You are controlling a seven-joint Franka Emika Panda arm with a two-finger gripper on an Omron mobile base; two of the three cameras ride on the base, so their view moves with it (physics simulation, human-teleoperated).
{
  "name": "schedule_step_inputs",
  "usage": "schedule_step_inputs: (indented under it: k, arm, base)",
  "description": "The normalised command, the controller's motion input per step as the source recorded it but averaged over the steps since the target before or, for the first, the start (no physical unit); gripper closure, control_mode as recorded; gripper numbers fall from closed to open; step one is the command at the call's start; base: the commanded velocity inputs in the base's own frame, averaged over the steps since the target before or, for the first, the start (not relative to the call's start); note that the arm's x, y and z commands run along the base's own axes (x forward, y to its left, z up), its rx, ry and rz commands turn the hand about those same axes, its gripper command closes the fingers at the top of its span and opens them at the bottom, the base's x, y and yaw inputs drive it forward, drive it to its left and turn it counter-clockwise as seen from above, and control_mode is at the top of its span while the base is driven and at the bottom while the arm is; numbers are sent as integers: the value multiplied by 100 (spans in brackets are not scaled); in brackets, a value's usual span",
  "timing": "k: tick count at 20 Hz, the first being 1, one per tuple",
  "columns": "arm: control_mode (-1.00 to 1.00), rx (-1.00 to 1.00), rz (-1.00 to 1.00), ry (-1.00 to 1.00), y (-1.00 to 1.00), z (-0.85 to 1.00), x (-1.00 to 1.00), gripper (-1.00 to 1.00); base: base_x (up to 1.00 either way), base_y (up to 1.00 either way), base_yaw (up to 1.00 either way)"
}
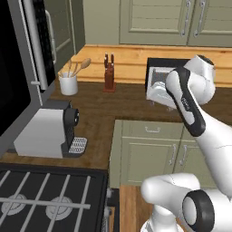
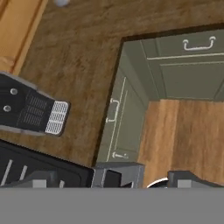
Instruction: Take a straw from the drawer in front and place it inside the glass cup on the dining counter.
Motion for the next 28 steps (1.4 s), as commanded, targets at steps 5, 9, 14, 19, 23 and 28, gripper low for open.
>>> schedule_step_inputs:
  k: [5, 9, 14, 19, 23, 28]
  arm:
    - [-100, 41, -5, -9, -47, -78, 0, -100]
    - [-100, 35, 0, -16, -8, -99, 0, -100]
    - [-100, 32, 0, -4, 0, -95, 3, -100]
    - [-100, 33, 2, -2, 12, -86, 13, -100]
    - [-100, 34, 1, 0, 24, -71, 39, -100]
    - [-100, 19, 2, 2, 19, -60, 62, -100]
  base:
    - [0, 0, 0]
    - [0, 0, 0]
    - [0, 0, 0]
    - [0, 0, 0]
    - [0, 0, 0]
    - [0, 0, 0]
